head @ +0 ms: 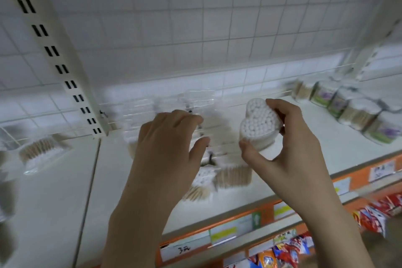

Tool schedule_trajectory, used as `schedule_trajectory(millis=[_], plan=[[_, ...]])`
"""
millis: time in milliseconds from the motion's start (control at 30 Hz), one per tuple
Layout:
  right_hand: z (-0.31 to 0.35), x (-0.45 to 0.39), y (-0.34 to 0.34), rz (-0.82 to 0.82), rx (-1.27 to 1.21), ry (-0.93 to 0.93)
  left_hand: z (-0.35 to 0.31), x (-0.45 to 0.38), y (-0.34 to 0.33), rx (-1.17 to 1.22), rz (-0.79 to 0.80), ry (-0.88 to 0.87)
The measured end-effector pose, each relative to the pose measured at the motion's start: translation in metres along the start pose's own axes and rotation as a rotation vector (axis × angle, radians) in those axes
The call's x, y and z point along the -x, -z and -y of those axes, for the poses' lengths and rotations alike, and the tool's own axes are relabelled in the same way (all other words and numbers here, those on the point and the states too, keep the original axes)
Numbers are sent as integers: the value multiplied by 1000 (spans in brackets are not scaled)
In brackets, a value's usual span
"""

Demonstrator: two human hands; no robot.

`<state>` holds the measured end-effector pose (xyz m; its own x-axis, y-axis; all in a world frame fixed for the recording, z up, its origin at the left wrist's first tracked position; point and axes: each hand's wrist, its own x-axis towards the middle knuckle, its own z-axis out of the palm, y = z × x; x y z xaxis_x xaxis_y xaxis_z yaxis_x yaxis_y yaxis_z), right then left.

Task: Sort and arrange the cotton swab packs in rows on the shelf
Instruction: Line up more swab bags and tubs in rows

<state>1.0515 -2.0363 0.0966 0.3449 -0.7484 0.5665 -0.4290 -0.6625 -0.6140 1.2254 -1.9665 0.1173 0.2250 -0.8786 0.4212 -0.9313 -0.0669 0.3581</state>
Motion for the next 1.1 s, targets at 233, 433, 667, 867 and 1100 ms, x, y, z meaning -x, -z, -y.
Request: schedule_trajectory(millis=[233, 433, 667, 867, 1100], plan=[[-80, -8, 69, 93, 139, -17, -80, -21, -52, -10, -38, -12], [-162, -20, 118, 162, 228, -61, -148, -39, -105, -19, -14, -35], [-228, -57, 135, 273, 279, -83, -179, -51, -138, -13, 65, 36], [-251, -120, 138, 341, 273, -95, -181, -63, -151, -67, 79, 110], [-268, -168, 123, 487, 385, -119, -177, -72, -162, -101, 69, 151]])
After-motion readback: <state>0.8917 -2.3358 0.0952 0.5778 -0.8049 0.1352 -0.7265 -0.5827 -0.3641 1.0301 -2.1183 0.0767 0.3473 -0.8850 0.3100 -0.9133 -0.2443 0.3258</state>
